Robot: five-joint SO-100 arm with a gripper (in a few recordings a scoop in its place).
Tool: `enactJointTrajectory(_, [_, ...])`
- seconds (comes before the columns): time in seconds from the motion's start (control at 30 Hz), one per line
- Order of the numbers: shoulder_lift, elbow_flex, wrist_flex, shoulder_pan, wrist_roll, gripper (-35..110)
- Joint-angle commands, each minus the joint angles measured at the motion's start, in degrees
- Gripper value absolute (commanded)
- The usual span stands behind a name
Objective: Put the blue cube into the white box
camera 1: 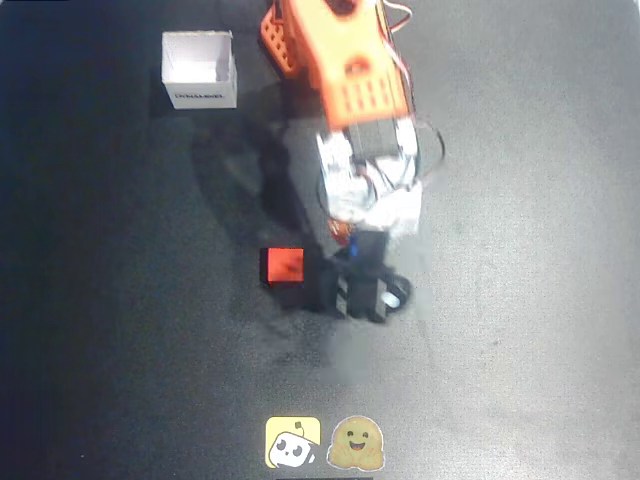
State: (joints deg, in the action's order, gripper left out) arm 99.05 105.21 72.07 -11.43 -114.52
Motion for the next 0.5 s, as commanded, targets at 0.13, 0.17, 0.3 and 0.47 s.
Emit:
enactJointTrajectory(0.13, [16.9, 0.2, 14.2, 12.7, -8.6, 0])
enactJointTrajectory(0.17, [19.2, 1.3, 15.7, 15.6, -8.7, 0])
enactJointTrajectory(0.3, [29.7, 9.1, 18.9, 28.2, -7.6, 0])
enactJointTrajectory(0.47, [39.8, 18.6, 19.8, 46.8, -0.3, 0])
